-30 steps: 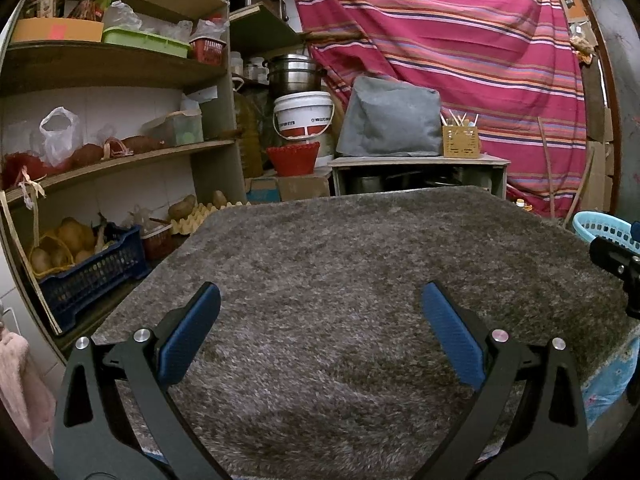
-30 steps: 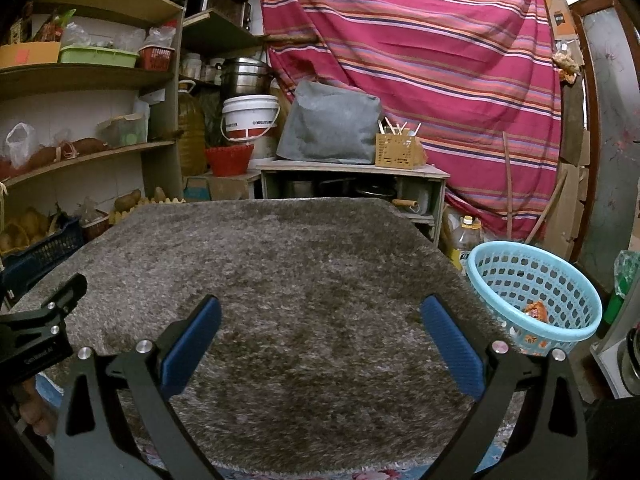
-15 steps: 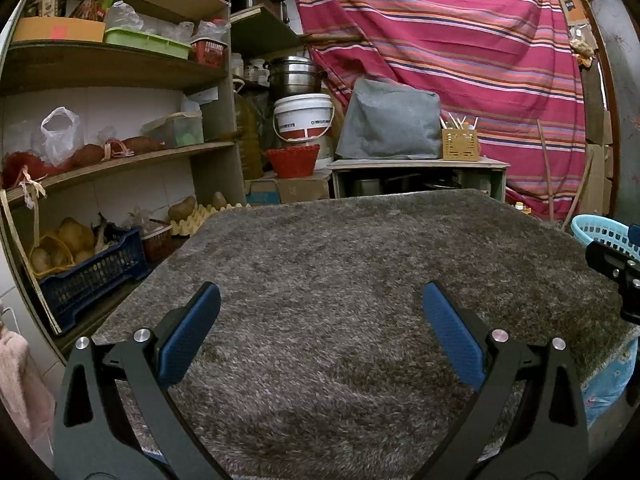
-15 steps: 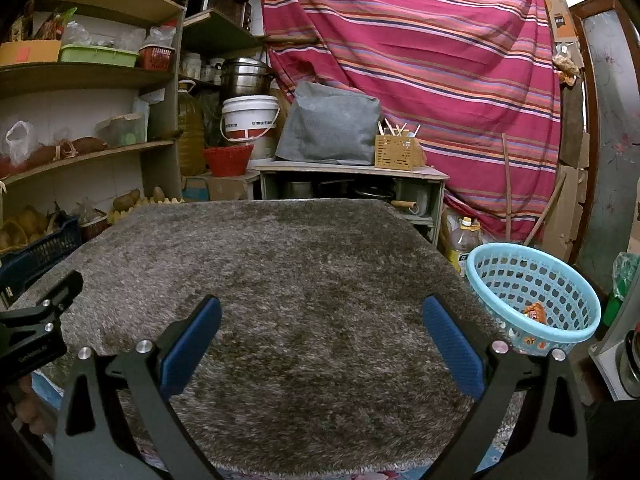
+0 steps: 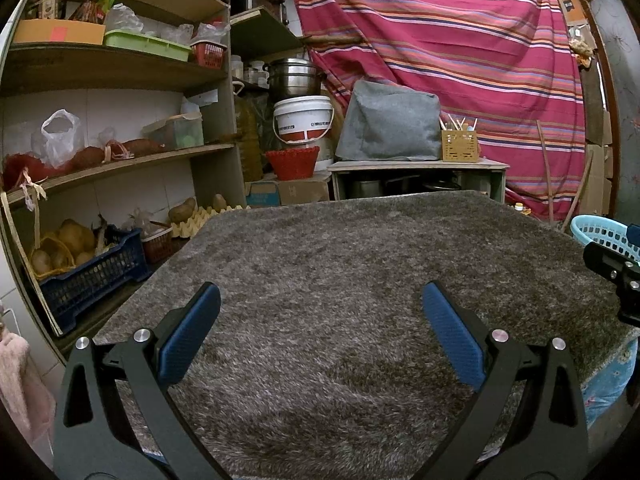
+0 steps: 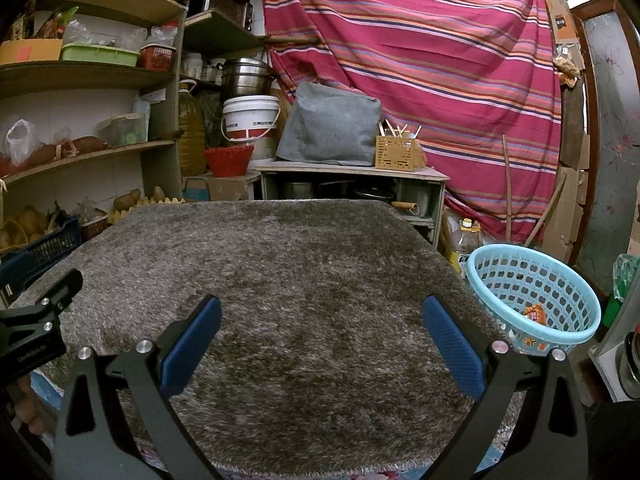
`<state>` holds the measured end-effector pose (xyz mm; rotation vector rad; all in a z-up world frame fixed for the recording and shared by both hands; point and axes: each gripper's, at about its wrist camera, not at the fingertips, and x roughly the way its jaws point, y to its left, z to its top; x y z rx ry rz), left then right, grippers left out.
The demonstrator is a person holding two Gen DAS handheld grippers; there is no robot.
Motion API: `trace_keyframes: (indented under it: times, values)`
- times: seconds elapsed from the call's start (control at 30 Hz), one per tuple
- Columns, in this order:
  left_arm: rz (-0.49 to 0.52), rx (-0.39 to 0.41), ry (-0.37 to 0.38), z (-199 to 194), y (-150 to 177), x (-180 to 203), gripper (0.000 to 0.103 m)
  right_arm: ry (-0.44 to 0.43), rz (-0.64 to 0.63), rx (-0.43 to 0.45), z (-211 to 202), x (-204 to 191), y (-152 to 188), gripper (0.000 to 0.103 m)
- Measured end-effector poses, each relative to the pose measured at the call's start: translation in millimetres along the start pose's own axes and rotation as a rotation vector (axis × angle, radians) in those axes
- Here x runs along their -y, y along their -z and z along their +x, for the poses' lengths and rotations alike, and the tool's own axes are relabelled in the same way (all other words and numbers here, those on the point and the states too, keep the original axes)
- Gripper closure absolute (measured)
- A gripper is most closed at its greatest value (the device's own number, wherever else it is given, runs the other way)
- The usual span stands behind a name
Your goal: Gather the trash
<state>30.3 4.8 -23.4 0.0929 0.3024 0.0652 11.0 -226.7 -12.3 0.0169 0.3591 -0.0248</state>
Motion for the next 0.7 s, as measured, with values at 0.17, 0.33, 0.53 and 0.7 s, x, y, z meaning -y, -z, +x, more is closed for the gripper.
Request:
trace_keyframes:
  times: [0.17, 0.33, 0.53, 0.7]
  values:
    - [-0.001, 0.001, 0.001, -0.3, -0.5, -0.6, 0.005, -0.001, 0.000, 0.000, 0.1, -0.1, 0.2, 0.004]
    - [0.006, 0.007, 0.000, -1.8, -1.5, -0.2, 0.005, 0.000, -0.002, 0.001, 0.1, -0.7, 0.2, 0.004]
    - [-0.002, 0.001, 0.012, -1.8, -2.4, -3.5, 0.005, 0.001, -0.002, 0.000, 0.4, 0.5, -0.5, 0.004]
    - [-0.014, -0.012, 0.023, 1.0, -3.0, -6.8, 0.005, 0.002, -0.001, 0.000, 1.6, 7.9, -2.2, 0.004]
